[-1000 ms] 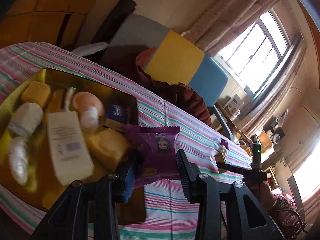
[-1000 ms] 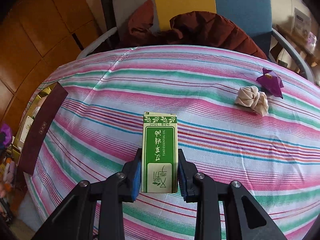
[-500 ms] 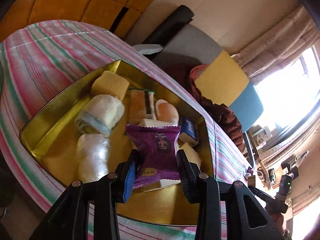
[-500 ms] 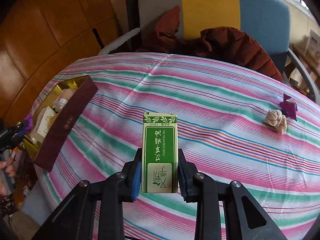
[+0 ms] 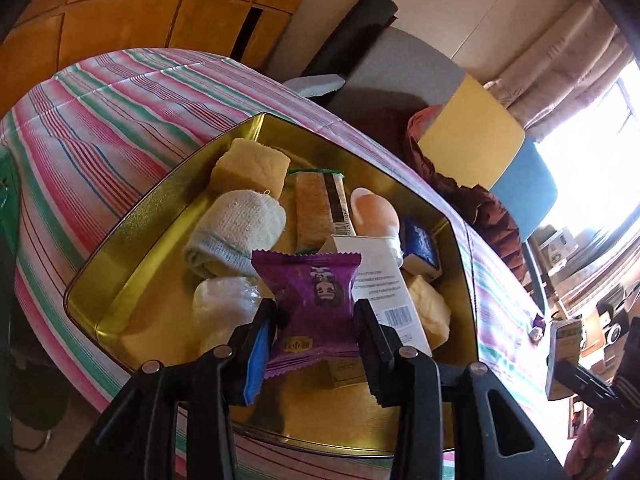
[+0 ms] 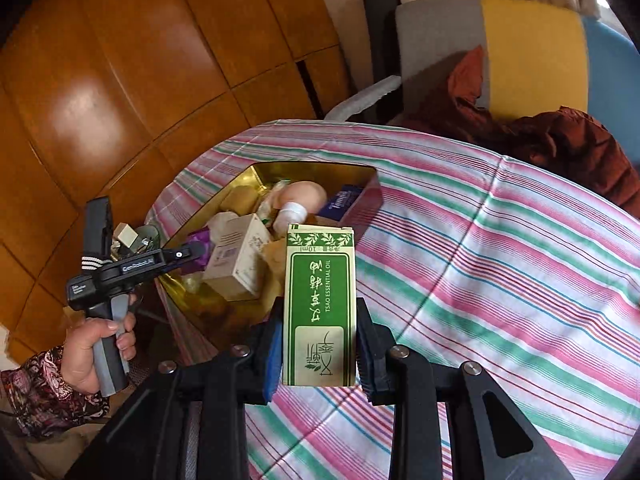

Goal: Organize objects
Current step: 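Release the purple pack into the tray with the left tool while the right tool brings the green box, then lower the green box into the tray and open the right tool, then move both tools back to the cream knotted cloth and purple pack, then grasp the cream knotted cloth with the left tool, then grasp the second purple snack pack with the right tool while the left tool holds the cloth, then carry the cloth with the left tool while the right tool carries the purple pack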

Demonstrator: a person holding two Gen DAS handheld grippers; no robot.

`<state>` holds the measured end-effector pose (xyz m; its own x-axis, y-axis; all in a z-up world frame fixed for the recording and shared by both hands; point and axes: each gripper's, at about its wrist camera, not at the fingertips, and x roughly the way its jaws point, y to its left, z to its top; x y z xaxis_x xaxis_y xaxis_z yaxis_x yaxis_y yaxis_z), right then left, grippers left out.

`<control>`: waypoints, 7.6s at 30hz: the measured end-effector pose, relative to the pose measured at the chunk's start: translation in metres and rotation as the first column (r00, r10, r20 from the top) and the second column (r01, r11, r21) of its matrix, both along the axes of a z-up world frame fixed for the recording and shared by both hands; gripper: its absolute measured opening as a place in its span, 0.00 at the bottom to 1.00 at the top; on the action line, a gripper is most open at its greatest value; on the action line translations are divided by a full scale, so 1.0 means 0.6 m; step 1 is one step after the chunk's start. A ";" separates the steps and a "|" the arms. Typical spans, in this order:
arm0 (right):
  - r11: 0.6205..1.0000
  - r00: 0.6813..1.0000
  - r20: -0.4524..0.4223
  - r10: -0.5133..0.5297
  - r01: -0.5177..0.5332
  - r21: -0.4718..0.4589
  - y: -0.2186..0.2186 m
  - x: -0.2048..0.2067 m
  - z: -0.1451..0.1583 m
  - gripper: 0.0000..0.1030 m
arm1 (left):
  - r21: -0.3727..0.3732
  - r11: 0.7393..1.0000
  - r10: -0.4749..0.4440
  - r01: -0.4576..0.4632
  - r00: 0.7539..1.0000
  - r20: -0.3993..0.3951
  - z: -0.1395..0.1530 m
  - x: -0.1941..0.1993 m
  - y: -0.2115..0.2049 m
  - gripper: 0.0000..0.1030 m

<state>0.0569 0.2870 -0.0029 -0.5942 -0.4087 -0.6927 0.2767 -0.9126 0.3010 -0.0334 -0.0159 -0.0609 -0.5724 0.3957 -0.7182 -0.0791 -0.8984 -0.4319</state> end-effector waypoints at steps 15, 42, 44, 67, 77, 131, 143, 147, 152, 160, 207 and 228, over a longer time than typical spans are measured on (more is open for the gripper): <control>0.993 0.991 0.123 0.053 -0.065 0.099 -0.147 -0.042 -0.037 0.30 | -0.023 0.993 0.111 -0.114 0.990 -0.091 0.039 0.028 -0.014 0.52; 0.977 0.972 0.231 -0.039 -0.012 0.214 -0.232 -0.105 -0.088 0.33 | -0.010 0.993 0.119 -0.120 0.989 -0.083 0.054 0.032 -0.012 0.57; 0.974 0.977 0.209 -0.033 -0.015 0.227 -0.233 -0.099 -0.084 0.38 | -0.012 0.993 0.118 -0.120 0.990 -0.081 0.053 0.032 -0.012 0.57; 0.924 0.980 0.072 -0.185 0.149 0.353 -0.120 -0.058 -0.041 0.57 | -0.073 0.995 -0.072 0.062 0.988 -0.134 0.062 0.063 0.067 0.57; 0.877 0.920 0.165 -0.356 0.268 0.399 0.052 -0.023 -0.091 0.58 | -0.128 0.955 -0.287 0.266 0.938 -0.196 0.077 0.107 0.154 0.57; 0.435 0.400 0.172 -0.900 0.814 0.384 0.660 0.079 -0.105 0.67 | -0.302 0.642 -0.742 0.705 0.670 -0.012 -0.037 0.015 1.025 0.65; 0.456 0.413 0.192 -0.890 0.811 0.367 0.658 0.072 -0.108 0.68 | -0.322 0.642 -0.756 0.696 0.646 -0.109 -0.057 0.020 1.029 0.67; 0.455 0.411 0.194 -0.891 0.811 0.368 0.659 0.072 -0.109 0.68 | -0.311 0.643 -0.760 0.700 0.634 -0.146 -0.045 0.025 1.022 0.66; 0.454 0.408 0.201 -0.891 0.813 0.365 0.662 0.073 -0.110 0.68 | -0.316 0.621 -0.777 0.717 0.615 -0.133 -0.046 0.029 1.036 0.66; 0.462 0.411 0.210 -0.887 0.812 0.356 0.666 0.073 -0.113 0.68 | -0.280 0.622 -0.776 0.731 0.624 -0.096 -0.064 0.018 1.036 0.36; 0.505 0.475 0.200 -0.857 0.852 0.140 0.735 -0.139 -0.150 0.46 | -0.237 0.770 -0.631 0.593 0.761 -0.148 -0.076 -0.002 0.857 0.31; 0.622 0.587 0.206 -0.783 0.737 0.265 0.561 0.014 -0.098 0.33 | -0.203 0.770 -0.633 0.605 0.764 -0.124 -0.074 -0.008 0.849 0.31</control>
<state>0.0655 0.6233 -0.0619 -0.4175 0.2140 -0.8831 -0.6111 -0.7854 0.0987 -0.0384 0.4937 -0.1055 -0.3588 0.6098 -0.7067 -0.7012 -0.6758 -0.2271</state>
